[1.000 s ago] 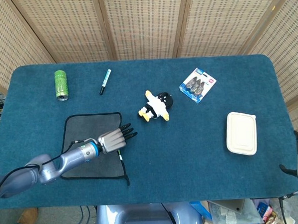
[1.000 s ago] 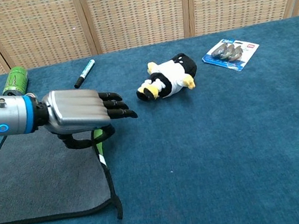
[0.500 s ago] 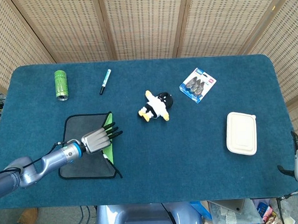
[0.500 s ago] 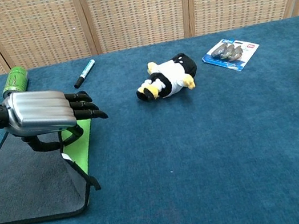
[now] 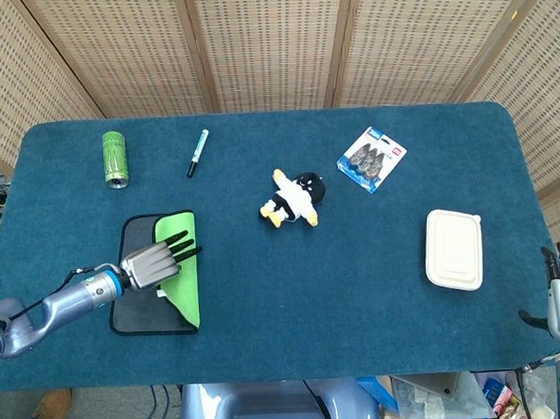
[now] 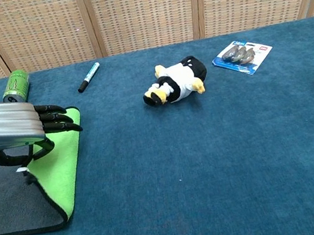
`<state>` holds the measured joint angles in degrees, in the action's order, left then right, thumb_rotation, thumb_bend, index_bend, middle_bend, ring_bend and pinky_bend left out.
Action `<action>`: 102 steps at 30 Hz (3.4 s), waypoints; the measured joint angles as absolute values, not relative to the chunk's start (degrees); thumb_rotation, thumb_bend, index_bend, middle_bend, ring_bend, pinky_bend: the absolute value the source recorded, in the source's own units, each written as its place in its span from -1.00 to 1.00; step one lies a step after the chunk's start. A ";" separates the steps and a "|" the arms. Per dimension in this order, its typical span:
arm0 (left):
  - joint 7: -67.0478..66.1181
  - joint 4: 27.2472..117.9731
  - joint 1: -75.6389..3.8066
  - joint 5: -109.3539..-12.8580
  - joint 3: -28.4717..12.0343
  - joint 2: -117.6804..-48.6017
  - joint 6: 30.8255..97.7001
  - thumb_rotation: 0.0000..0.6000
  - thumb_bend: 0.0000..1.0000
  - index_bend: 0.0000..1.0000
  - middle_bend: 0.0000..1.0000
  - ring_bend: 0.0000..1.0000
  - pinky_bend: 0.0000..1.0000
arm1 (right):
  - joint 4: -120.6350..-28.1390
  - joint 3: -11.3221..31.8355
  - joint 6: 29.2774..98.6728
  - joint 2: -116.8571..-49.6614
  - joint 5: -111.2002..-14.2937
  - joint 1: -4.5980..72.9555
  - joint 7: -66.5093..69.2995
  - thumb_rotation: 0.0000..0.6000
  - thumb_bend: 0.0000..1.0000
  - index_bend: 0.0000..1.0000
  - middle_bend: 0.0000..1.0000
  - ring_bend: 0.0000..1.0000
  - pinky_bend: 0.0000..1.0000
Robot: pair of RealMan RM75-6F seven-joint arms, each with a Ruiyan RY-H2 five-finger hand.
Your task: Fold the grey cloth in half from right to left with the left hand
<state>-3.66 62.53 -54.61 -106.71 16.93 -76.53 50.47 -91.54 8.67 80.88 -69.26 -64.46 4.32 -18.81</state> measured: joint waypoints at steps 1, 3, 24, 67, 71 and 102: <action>-3.27 61.95 -54.32 -107.00 17.26 -76.47 50.96 1.00 -0.01 0.20 -1.00 -1.00 -1.00 | -91.51 8.66 80.96 -69.34 -64.47 4.34 -18.96 1.00 -1.00 -1.00 -1.00 -1.00 -1.00; -2.10 60.48 -53.53 -107.54 17.94 -76.38 52.31 1.00 -0.01 0.20 -1.00 -1.00 -1.00 | -91.43 8.65 81.04 -69.52 -64.42 4.40 -19.32 1.00 -1.00 -1.00 -1.00 -1.00 -1.00; 3.60 49.54 -48.98 -111.18 21.62 -78.16 57.29 1.00 -0.01 0.20 -1.00 -1.00 -1.00 | -91.12 8.35 81.22 -70.39 -64.17 4.72 -21.01 1.00 -1.00 -1.00 -1.00 -1.00 -1.00; 2.99 41.90 -46.85 -111.45 21.49 -80.03 58.47 1.00 -0.27 -1.00 -1.00 -1.00 -1.00 | -91.38 8.12 81.01 -70.38 -64.07 4.85 -21.18 1.00 -1.00 -1.00 -1.00 -1.00 -1.00; 4.18 42.49 -46.51 -111.78 21.83 -78.49 60.37 1.00 -0.31 -1.00 -1.00 -1.00 -1.00 | -91.40 8.07 80.96 -70.36 -64.13 4.86 -21.13 1.00 -1.00 -1.00 -1.00 -1.00 -1.00; 7.25 75.15 -23.16 -78.28 4.89 -71.16 75.41 1.00 -0.57 -1.00 -1.00 -1.00 -1.00 | -93.75 6.84 81.31 -68.73 -67.90 4.35 -18.11 1.00 -1.00 -1.00 -1.00 -1.00 -1.00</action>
<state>7.25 75.15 -23.16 -78.28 4.89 -71.16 75.41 -93.75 6.84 81.31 -68.73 -67.90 4.35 -18.11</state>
